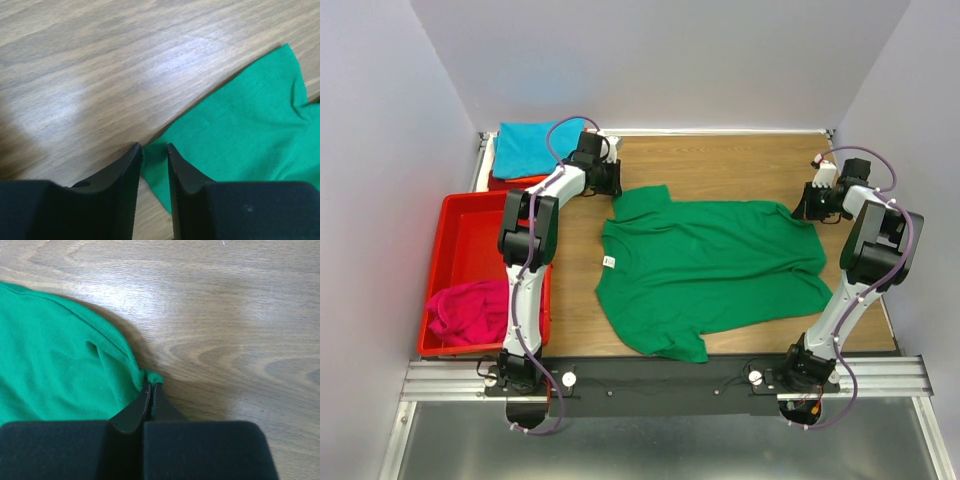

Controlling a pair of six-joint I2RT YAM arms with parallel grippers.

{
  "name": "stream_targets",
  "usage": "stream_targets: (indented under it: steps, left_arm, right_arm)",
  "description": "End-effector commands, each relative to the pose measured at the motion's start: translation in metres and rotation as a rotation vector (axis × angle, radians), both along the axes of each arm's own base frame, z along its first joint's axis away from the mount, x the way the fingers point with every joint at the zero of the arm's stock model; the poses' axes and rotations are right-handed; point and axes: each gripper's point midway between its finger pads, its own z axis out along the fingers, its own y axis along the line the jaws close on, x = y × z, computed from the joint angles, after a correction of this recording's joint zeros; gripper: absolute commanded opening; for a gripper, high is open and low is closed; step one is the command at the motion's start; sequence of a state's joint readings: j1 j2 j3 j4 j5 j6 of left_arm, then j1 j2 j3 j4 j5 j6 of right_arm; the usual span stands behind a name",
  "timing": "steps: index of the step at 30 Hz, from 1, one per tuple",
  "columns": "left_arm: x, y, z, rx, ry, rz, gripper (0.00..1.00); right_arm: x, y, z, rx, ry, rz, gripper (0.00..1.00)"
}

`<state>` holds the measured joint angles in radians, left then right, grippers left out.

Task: Fold and stack the t-shirts
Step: Flatten the tshirt out

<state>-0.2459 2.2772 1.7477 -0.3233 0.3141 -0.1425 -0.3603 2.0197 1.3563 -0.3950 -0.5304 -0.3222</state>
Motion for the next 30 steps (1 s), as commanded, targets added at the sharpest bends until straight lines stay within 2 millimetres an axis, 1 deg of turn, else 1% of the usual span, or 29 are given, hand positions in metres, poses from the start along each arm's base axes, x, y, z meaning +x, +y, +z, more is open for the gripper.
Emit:
stream_targets:
  steps: [1,2,3,6,7,8,9,11,13,17,21,27,30]
  left_arm:
    - [-0.023,0.007,-0.036,0.095,0.107,-0.005,0.31]
    - [-0.023,0.009,-0.035,0.103,0.105,-0.003,0.3]
    - [-0.023,0.01,-0.03,0.108,0.093,-0.006,0.29]
    - [-0.024,0.014,-0.026,0.127,0.082,-0.001,0.29]
    - [-0.023,0.015,-0.019,0.128,0.068,0.001,0.29]
    - [-0.021,0.017,-0.014,0.139,0.051,0.005,0.32]
    - [-0.02,0.019,-0.014,0.15,0.048,0.011,0.34]
    - [-0.014,0.023,-0.005,0.166,0.022,0.023,0.38]
    - [-0.011,0.024,0.0,0.179,0.018,0.026,0.39]
    - [-0.008,0.029,0.003,0.199,0.008,0.041,0.4]
    - [-0.012,0.027,-0.003,0.196,0.027,0.029,0.4]
    - [-0.029,0.019,-0.027,0.174,0.102,-0.023,0.39]
    - [-0.034,0.018,-0.029,0.18,0.114,-0.034,0.39]
  right_arm:
    - [-0.003,0.003,0.001,0.021,0.004,0.013,0.01]
    - [-0.003,0.003,0.002,0.021,0.004,0.013,0.01]
    - [-0.003,0.003,0.002,0.022,0.005,0.012,0.01]
    - [-0.003,0.003,0.004,0.022,0.001,0.013,0.0]
    - [-0.002,0.003,0.004,0.021,-0.002,0.013,0.0]
    - [-0.003,0.002,0.005,0.023,-0.002,0.012,0.0]
    - [-0.003,0.003,0.005,0.022,0.001,0.011,0.0]
    - [-0.003,0.003,0.005,0.02,-0.001,0.012,0.0]
    - [-0.003,0.002,0.006,0.02,-0.003,0.01,0.0]
    - [-0.003,0.003,0.007,0.021,-0.003,0.013,0.0]
    - [-0.003,0.003,0.006,0.023,-0.002,0.013,0.0]
    - [-0.002,0.003,0.008,0.021,-0.007,0.014,0.0]
    - [-0.003,0.003,0.008,0.022,-0.006,0.014,0.0]
